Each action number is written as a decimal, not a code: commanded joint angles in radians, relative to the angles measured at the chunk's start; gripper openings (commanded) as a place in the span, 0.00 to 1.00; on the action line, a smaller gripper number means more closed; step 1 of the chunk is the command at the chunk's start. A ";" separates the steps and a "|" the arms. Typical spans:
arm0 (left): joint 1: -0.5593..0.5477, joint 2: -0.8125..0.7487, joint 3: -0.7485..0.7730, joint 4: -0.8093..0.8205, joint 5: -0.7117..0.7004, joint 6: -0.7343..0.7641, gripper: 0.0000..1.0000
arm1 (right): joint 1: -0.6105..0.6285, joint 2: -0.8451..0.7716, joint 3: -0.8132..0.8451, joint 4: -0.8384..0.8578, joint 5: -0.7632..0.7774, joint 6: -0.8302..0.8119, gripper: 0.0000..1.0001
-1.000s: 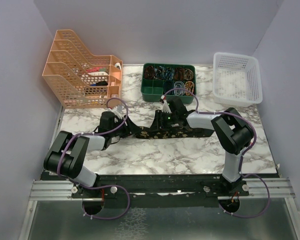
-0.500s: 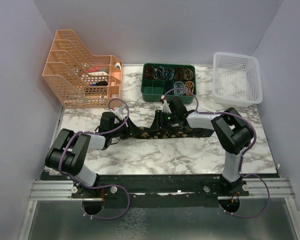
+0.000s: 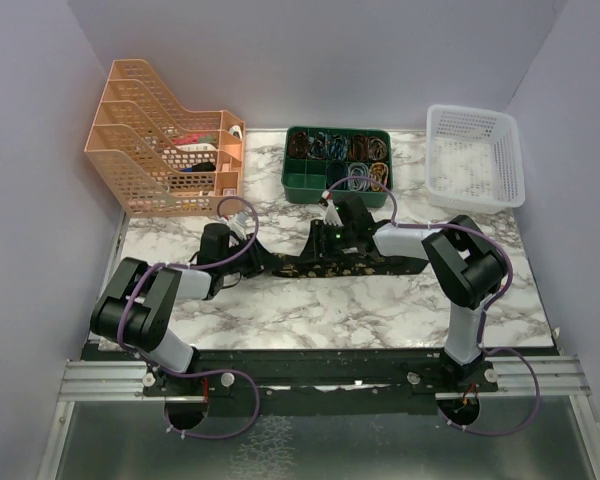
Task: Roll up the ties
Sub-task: Roll the tie at the center of the board.
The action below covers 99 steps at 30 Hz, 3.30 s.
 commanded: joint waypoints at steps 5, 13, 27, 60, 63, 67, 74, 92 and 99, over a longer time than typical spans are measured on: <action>-0.009 -0.056 0.011 -0.025 -0.028 0.025 0.05 | 0.001 -0.001 0.018 -0.044 0.026 -0.008 0.44; -0.053 -0.110 0.149 -0.425 -0.202 0.205 0.00 | 0.001 -0.061 0.037 -0.080 0.062 -0.023 0.52; -0.203 -0.104 0.357 -0.774 -0.521 0.286 0.00 | -0.011 -0.198 -0.009 -0.179 0.300 -0.086 0.54; -0.603 0.207 0.824 -1.157 -1.140 0.141 0.00 | -0.150 -0.695 -0.506 0.028 0.581 0.155 0.44; -0.627 0.256 0.881 -1.195 -1.160 0.136 0.00 | -0.152 -0.738 -0.536 0.027 0.604 0.179 0.45; -0.657 0.319 0.951 -1.229 -1.181 0.126 0.01 | -0.153 -0.775 -0.567 0.028 0.620 0.210 0.47; -0.700 0.405 1.055 -1.283 -1.221 0.118 0.04 | -0.153 -0.808 -0.588 0.022 0.645 0.207 0.48; -0.704 0.481 1.156 -1.333 -1.257 0.107 0.04 | -0.343 -0.442 -0.443 0.036 0.271 0.030 0.40; -0.704 0.518 1.195 -1.346 -1.263 0.108 0.04 | -0.352 -0.412 -0.441 0.003 0.277 0.002 0.40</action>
